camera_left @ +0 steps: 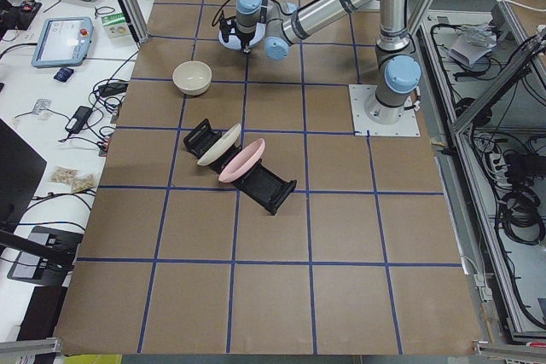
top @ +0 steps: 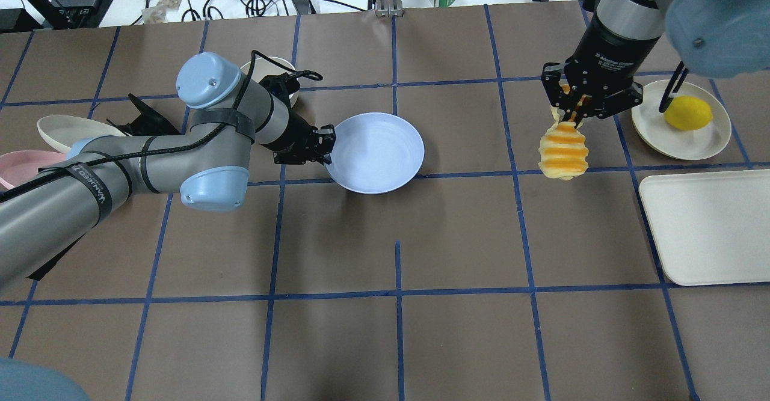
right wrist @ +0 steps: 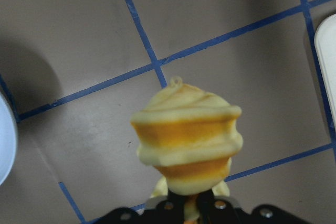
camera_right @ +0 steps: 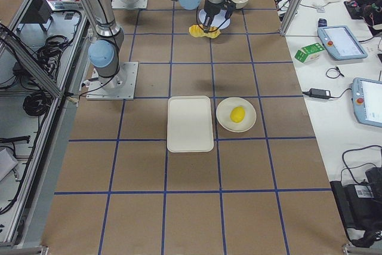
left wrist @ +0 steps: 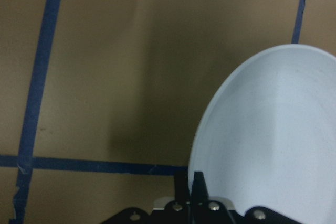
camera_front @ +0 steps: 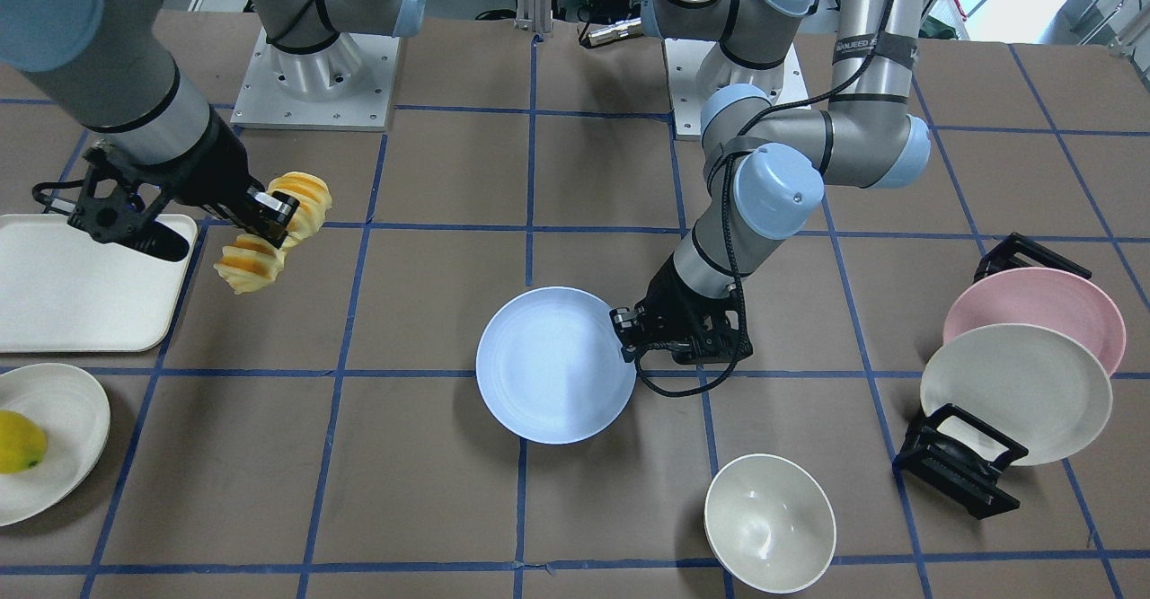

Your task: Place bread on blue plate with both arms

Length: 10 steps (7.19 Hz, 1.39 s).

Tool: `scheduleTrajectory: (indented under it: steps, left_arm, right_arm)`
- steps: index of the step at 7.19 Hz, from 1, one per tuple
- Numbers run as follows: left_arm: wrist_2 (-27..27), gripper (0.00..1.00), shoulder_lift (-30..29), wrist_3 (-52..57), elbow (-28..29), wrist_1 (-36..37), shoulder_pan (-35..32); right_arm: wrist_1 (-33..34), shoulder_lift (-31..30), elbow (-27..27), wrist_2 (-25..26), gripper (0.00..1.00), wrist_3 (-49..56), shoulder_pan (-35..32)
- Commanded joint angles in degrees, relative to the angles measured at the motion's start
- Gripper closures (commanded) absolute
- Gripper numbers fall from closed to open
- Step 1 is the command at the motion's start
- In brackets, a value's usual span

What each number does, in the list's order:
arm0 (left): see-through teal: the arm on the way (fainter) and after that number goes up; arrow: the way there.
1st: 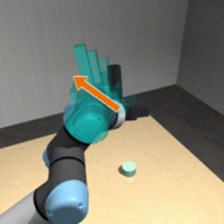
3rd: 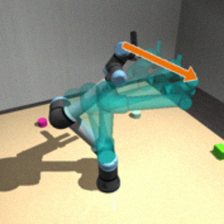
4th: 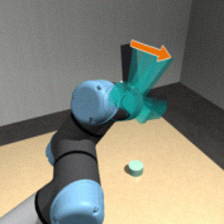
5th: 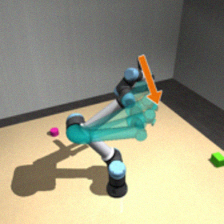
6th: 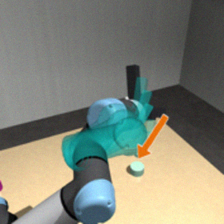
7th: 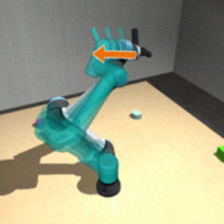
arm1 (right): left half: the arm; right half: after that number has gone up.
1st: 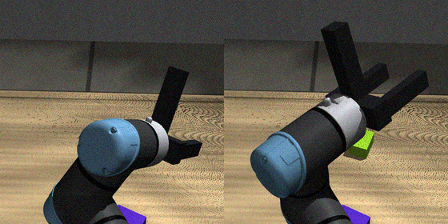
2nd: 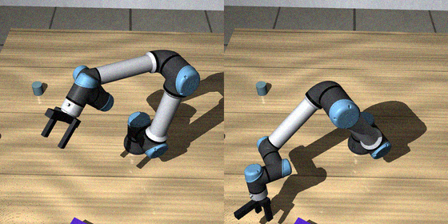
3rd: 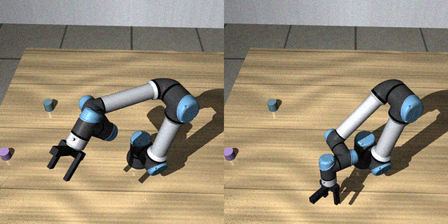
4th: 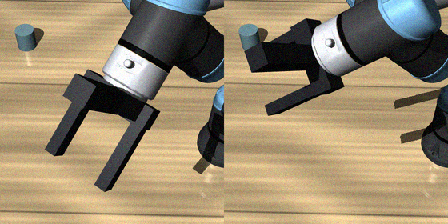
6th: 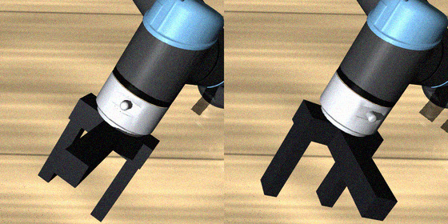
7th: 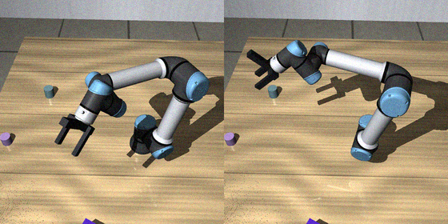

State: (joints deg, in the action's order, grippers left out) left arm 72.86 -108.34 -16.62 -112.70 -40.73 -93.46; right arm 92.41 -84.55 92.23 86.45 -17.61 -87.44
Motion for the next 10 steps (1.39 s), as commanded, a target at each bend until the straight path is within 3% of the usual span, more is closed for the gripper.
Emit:
scheduleTrajectory:
  steps: [1, 3, 5, 7, 9, 10]
  left_arm:
    - [0.7, 1.0, -1.2, -0.8, -2.1, 4.3, -0.9]
    - [0.3, 1.0, 0.0, -2.2, -5.8, 5.4, -1.5]
    - [0.2, 0.76, 0.2, -2.6, -7.5, 5.8, -1.7]
    - [0.6, 0.0, 1.1, -2.8, -7.0, 6.1, -1.3]
    - [2.3, 0.0, 5.2, -1.2, -6.6, 5.3, 4.1]
    - [2.5, 0.0, 7.7, 7.2, -6.5, 0.4, 10.1]
  right_arm:
    - [4.3, 1.8, -0.3, 0.1, 1.0, -6.0, -6.3]
    - [8.1, 3.1, -0.1, 0.0, 1.0, -6.2, -9.1]
    - [11.5, 4.7, -0.3, -0.1, 1.0, -6.0, -12.5]
    - [15.1, 7.8, -0.4, 0.7, 1.0, -5.3, -16.9]
    - [16.3, 10.0, -0.3, 0.8, 1.0, -5.2, -19.3]
    - [17.9, 11.4, -0.3, 0.7, 1.0, -5.2, -20.0]
